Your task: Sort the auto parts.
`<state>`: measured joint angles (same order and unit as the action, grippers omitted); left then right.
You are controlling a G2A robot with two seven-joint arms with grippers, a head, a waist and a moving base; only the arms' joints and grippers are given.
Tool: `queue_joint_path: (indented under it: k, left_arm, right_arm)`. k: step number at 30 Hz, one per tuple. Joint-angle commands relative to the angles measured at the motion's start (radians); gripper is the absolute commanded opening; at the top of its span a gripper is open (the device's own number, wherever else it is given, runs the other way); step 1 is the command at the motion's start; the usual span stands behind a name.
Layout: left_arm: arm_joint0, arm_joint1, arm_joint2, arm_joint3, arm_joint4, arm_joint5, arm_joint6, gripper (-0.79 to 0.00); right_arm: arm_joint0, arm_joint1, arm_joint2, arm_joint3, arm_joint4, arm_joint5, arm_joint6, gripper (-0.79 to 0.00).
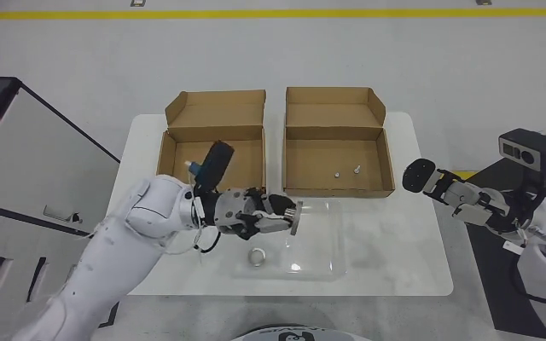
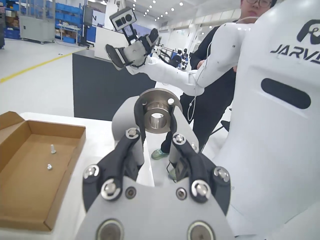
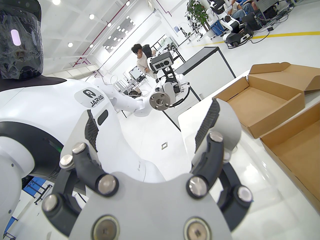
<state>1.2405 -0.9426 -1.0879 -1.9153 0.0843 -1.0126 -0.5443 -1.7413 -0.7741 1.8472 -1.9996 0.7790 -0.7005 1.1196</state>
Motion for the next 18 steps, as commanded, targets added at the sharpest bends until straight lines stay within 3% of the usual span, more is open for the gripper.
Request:
queue_joint_path:
  k: [1,18]
  left_arm:
    - [-0.005,-0.002,0.006,0.006,-0.007,0.0,0.009,-0.785]
    - [0.002,-0.014,-0.014,0.004,0.023,0.0,0.157,-0.785]
  right_arm:
    - [0.0,0.0,0.0,0.0,0.0,0.0,0.0,0.0]
    - [0.0,0.0,0.0,0.0,0.0,0.0,0.0,0.0]
